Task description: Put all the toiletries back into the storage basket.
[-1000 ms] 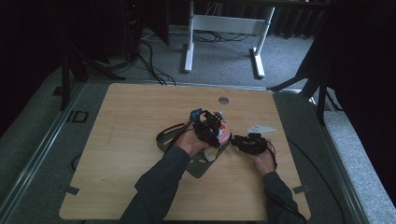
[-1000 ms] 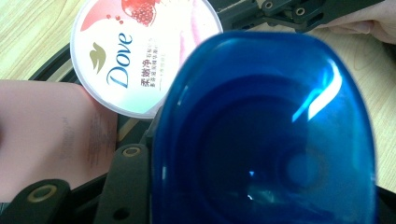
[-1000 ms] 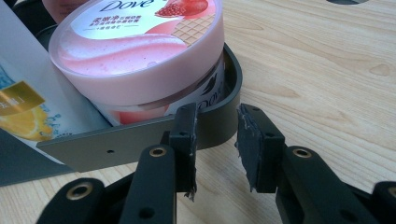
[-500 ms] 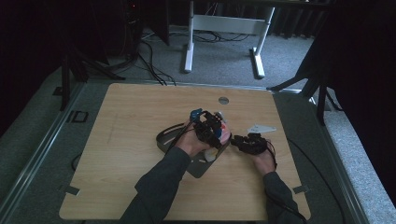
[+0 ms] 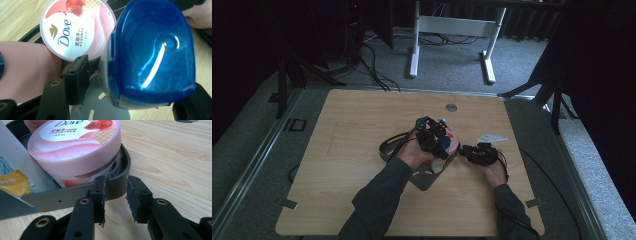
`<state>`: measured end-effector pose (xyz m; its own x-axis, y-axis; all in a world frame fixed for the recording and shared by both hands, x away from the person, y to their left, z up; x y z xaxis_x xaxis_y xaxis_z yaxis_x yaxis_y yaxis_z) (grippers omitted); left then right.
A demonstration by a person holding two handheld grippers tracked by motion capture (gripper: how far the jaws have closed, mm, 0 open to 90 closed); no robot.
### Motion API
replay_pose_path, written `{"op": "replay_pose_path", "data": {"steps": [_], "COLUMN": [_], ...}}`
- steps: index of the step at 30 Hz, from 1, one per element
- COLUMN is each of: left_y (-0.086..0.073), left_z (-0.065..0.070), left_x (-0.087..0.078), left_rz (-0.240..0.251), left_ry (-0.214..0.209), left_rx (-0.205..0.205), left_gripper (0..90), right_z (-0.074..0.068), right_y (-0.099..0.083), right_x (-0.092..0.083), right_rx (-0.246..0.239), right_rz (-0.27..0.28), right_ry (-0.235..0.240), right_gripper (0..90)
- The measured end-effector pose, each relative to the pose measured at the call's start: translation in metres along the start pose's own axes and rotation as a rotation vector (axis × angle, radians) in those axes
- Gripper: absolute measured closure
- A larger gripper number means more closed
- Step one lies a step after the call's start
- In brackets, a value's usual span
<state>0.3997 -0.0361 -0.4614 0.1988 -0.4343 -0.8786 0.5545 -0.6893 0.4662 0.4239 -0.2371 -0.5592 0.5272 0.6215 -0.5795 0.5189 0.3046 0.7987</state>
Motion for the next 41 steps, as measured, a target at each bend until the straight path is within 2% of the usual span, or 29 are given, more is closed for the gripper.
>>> {"op": "replay_pose_path", "data": {"steps": [6,10,16,30,37,41], "left_y": [-0.005,-0.008,-0.014,-0.038,-0.057,-0.072], "left_z": [-0.002,-0.004,-0.003,-0.008,-0.011,-0.015], "left_x": [-0.004,-0.008,-0.014,-0.026,-0.035,-0.041], "left_rz": [0.009,0.021,0.036,0.054,0.063,0.071], "left_ry": [0.000,-0.005,0.001,0.000,0.018,0.049], "left_rx": [0.000,-0.017,0.014,0.024,0.036,0.033], "left_gripper": [36.0,35.4,32.8,32.4,32.4,32.4], "right_z": [0.000,0.000,0.000,0.001,0.002,0.004], "right_y": [0.000,0.000,0.000,0.000,-0.001,-0.002], "right_x": [0.000,0.000,0.000,-0.002,-0.004,-0.004], "right_rx": [0.000,0.000,-0.001,0.001,0.007,0.011], "right_rz": [0.001,0.001,0.000,0.004,0.007,0.007], "right_ry": [-0.001,-0.001,-0.005,-0.006,-0.009,-0.013], "right_gripper": [67.6,67.6,67.5,67.5,67.5,67.5]}}
Point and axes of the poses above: each handheld gripper's, and its own axes: x roughly forward along the jaws, y roughly out of its top, z roughly to its right, the point moved 3 cm from there along x, roughly forward along the jaws, and after that the axes turned 2 degrees about x, right-handed, at the moved point
